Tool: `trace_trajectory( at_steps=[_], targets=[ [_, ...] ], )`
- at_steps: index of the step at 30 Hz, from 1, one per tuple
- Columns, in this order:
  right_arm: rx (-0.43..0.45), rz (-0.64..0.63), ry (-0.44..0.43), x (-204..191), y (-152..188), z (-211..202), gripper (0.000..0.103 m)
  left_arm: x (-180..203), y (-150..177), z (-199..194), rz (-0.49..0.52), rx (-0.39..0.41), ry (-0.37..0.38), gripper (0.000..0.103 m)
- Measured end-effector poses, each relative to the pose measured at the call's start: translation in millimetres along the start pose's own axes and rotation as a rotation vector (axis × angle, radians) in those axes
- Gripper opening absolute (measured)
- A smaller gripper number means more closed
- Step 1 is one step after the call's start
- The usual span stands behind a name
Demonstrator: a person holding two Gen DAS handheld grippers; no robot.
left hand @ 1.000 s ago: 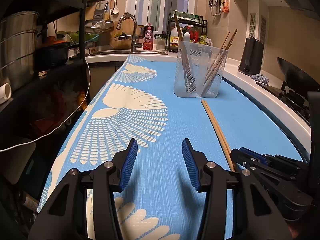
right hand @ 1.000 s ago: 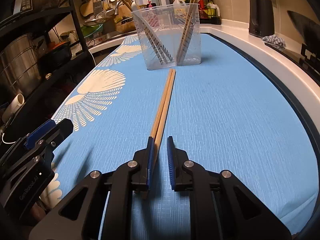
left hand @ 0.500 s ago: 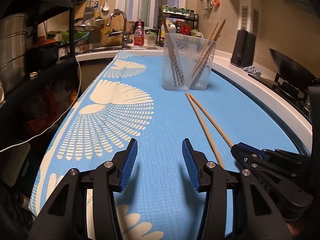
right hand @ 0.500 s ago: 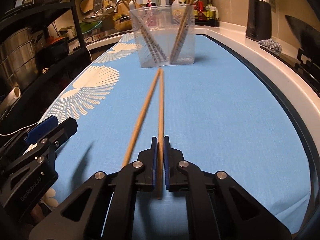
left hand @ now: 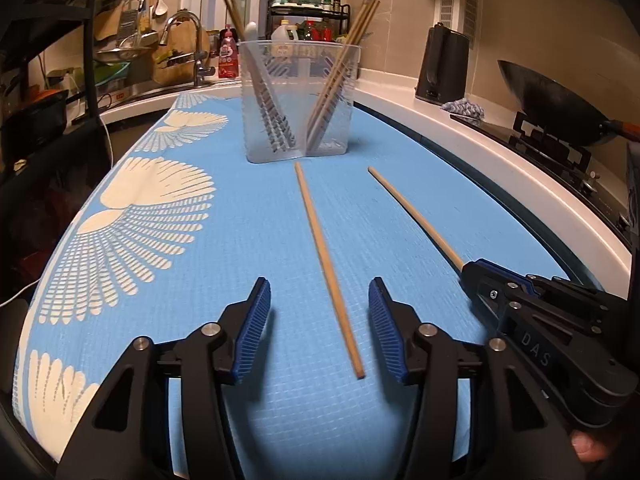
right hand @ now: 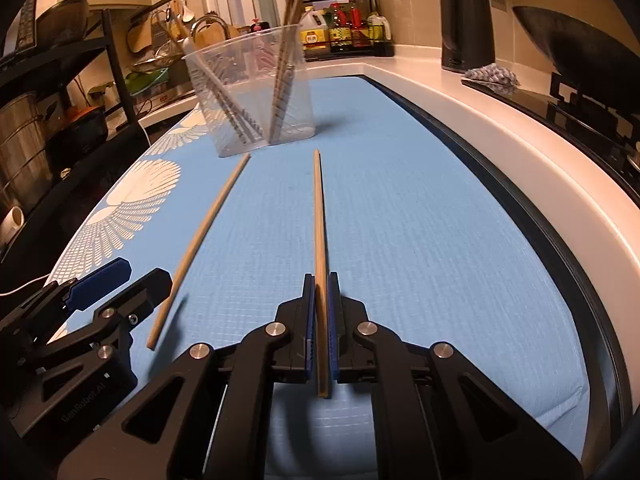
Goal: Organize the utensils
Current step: 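Close the left tool on one chopstick while the right tool closes on the other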
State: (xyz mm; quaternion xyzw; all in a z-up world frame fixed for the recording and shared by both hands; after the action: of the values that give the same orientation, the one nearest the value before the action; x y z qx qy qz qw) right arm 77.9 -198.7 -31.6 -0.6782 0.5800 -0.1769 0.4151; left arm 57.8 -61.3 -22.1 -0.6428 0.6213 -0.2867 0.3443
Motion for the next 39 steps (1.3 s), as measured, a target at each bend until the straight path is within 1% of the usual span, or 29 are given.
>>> trace_trajectory(
  at_steps=[1,5,7,9,11,12,15,18,21,23,26,39],
  targets=[
    [-0.005,0.000,-0.001,2.4,0.5,0.5,0.009,2.7,-0.2,1.6,0.005,-0.005,-0.001,0.053],
    [-0.013,-0.024,-0.003,3.2,3.0,-0.6,0.010,11.5,3.8,8.6,0.025,-0.030,-0.016,0.053],
    [-0.013,-0.029,0.000,3.0,4.3,-2.1,0.010,12.8,4.9,8.9,0.032,-0.026,-0.019,0.052],
    [-0.011,-0.029,0.006,3.8,6.3,-4.6,0.010,12.6,5.6,8.1,0.038,-0.021,-0.014,0.039],
    [-0.008,-0.032,0.008,3.7,8.1,-6.7,0.010,11.0,7.3,5.8,0.053,-0.006,-0.026,0.011],
    [-0.007,-0.035,0.008,3.0,9.2,-7.6,0.010,8.1,8.1,4.8,0.052,-0.002,-0.032,0.007],
    [0.003,-0.050,0.008,2.8,12.8,-10.1,0.010,-9.4,11.8,1.1,0.020,0.010,-0.054,0.006],
    [0.011,-0.049,0.008,4.2,12.8,-9.9,0.007,-31.3,16.0,-3.4,-0.017,0.023,-0.080,0.006],
    [0.017,-0.055,0.009,4.0,12.3,-8.6,0.006,-49.8,18.4,-6.0,-0.050,0.027,-0.103,0.006],
    [0.019,-0.058,0.010,4.3,11.3,-7.4,0.006,-57.3,20.4,-5.5,-0.065,0.021,-0.104,0.006],
    [0.020,-0.063,0.011,4.5,9.1,-4.9,0.006,-58.0,21.0,-4.6,-0.071,0.023,-0.095,0.007],
    [0.020,-0.074,0.012,5.2,9.4,-5.1,0.006,-54.9,24.7,-4.2,-0.063,0.052,-0.105,0.008]
  ],
)
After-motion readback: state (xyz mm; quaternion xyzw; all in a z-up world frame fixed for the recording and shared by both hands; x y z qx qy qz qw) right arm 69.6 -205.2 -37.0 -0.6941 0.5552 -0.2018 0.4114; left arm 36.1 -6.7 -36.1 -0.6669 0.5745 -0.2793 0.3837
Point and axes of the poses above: each gripper's, at about its wrist camera, not at the fingertips, and z roughly the way its jaws point, x to its right, y to its underside, the point moved 2 cm from there along z, roughly the way its jaws point, and after that the axes turned 11 degrees about -y, right-handed, at the moved point
